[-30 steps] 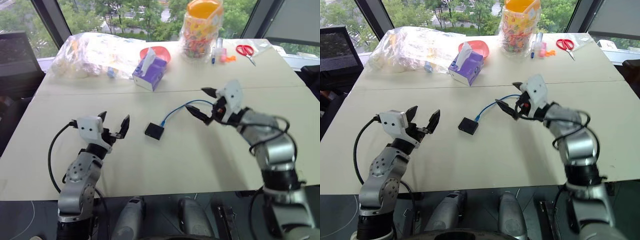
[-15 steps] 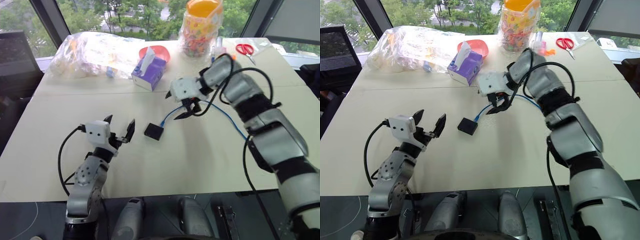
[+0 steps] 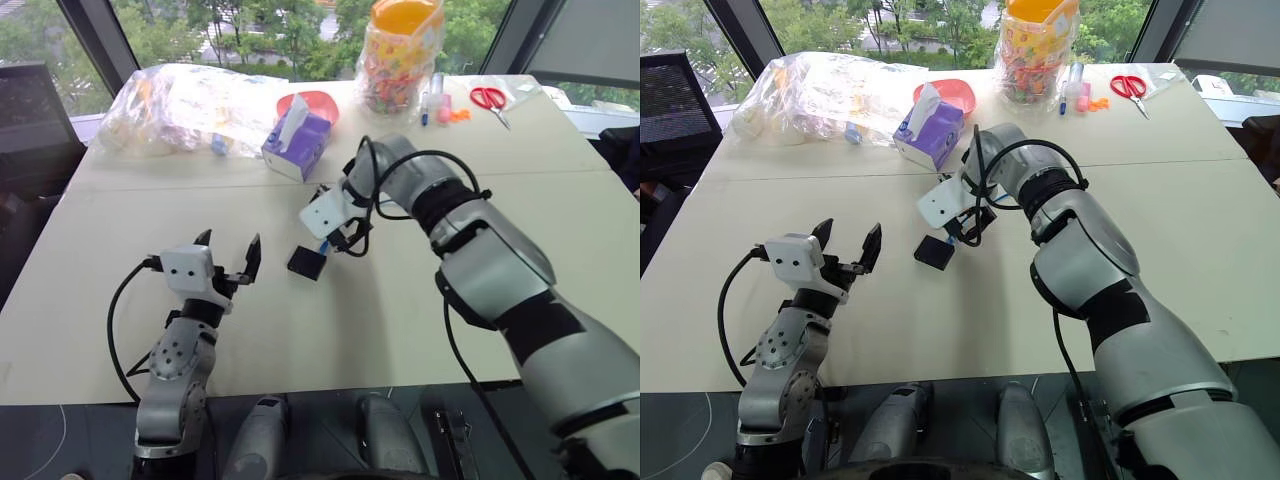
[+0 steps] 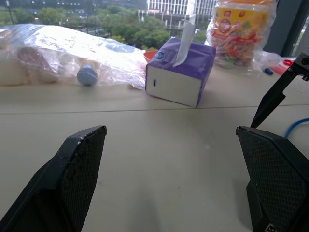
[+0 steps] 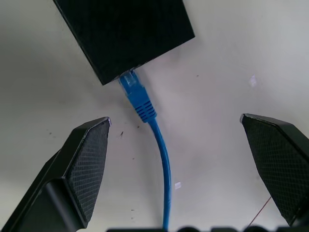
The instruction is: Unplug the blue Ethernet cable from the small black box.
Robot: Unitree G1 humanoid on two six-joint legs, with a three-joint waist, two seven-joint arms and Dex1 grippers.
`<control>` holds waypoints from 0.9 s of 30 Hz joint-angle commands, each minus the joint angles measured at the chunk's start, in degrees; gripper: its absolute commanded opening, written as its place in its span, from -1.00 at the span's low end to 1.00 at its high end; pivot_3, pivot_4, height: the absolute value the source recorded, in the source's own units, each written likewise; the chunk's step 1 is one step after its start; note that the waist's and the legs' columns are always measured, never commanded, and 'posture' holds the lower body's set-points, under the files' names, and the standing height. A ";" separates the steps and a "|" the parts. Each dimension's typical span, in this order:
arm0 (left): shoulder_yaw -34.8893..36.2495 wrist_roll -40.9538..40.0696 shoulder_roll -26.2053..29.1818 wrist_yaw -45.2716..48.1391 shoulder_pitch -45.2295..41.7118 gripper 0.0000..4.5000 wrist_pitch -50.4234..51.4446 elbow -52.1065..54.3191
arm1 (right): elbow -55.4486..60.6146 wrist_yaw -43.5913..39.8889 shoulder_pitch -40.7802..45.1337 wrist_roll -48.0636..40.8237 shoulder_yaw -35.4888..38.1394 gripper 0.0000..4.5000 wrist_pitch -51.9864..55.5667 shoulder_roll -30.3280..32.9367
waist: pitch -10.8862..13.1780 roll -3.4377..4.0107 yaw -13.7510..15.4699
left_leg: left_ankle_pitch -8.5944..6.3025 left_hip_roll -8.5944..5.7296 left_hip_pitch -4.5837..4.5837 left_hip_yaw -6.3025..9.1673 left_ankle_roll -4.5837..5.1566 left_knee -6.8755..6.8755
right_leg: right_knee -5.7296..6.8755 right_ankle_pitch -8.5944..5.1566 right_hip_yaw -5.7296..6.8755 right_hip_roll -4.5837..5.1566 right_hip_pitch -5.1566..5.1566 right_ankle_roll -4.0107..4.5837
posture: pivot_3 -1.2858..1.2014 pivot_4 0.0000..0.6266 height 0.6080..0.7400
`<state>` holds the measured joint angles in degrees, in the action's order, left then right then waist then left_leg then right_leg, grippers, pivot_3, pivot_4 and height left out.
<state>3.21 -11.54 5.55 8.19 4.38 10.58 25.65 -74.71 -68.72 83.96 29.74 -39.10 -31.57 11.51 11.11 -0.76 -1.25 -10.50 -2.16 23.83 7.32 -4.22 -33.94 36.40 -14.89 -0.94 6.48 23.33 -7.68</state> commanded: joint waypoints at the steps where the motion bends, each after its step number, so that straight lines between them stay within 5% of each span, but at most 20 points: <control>1: 0.29 0.90 -0.12 -0.91 0.60 0.99 -1.77 2.74 | -0.76 2.33 2.18 4.06 -1.76 1.00 -1.08 -1.39 | 0.00 0.00 -0.01 | 0.00 0.00 0.00 0.00 0.00 0.00 | 0.01 0.00 0.00 0.00 0.00 0.00 | 0.03 -0.52 0.80; 4: 0.17 1.26 -0.40 -1.60 0.73 0.99 -2.15 2.82 | -1.49 3.91 2.34 6.76 -2.89 1.00 -1.26 -2.36 | 0.00 0.01 -0.01 | 0.00 0.00 -0.01 0.00 -0.01 0.00 | 0.04 0.00 -0.01 0.00 0.02 0.00 | 0.03 -0.52 0.80; 7: 0.07 1.67 -0.64 -2.17 0.90 1.00 -2.58 2.94 | -2.24 5.33 2.39 9.16 -4.01 0.63 -0.70 -3.26 | 0.00 0.00 -0.04 | 0.01 0.00 -0.07 0.00 -0.02 -0.01 | 0.11 0.00 -0.01 -0.01 0.00 0.00 | 0.03 -0.52 0.80; 14: 1.19 1.98 -0.74 -3.37 2.71 1.00 -3.14 4.40 | -3.13 5.84 2.26 12.55 -5.36 -0.98 -1.04 -4.64 | 0.00 0.00 -1.23 | 0.03 0.00 -0.34 0.00 -0.05 -0.07 | 0.59 -0.11 -0.09 -0.01 -0.09 0.17 | 0.03 -0.52 0.80; 27: 7.23 -21.61 13.93 11.13 -2.62 1.00 17.17 8.78 | 2.91 15.28 -0.65 2.18 7.26 -0.98 -12.21 2.57 | 0.02 0.02 -1.34 | 0.06 0.00 -0.38 0.13 -0.08 -0.07 | 0.80 -0.19 -0.09 -0.06 -0.04 0.23 | 0.03 -0.52 0.80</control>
<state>9.17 -30.41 18.59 18.06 2.73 26.39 32.38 -74.44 -56.39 83.62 35.22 -35.06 -41.24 12.95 11.13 -0.74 -2.59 -10.44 -2.16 23.44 7.46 -4.30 -34.00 37.20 -15.08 -1.03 6.42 23.28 -7.45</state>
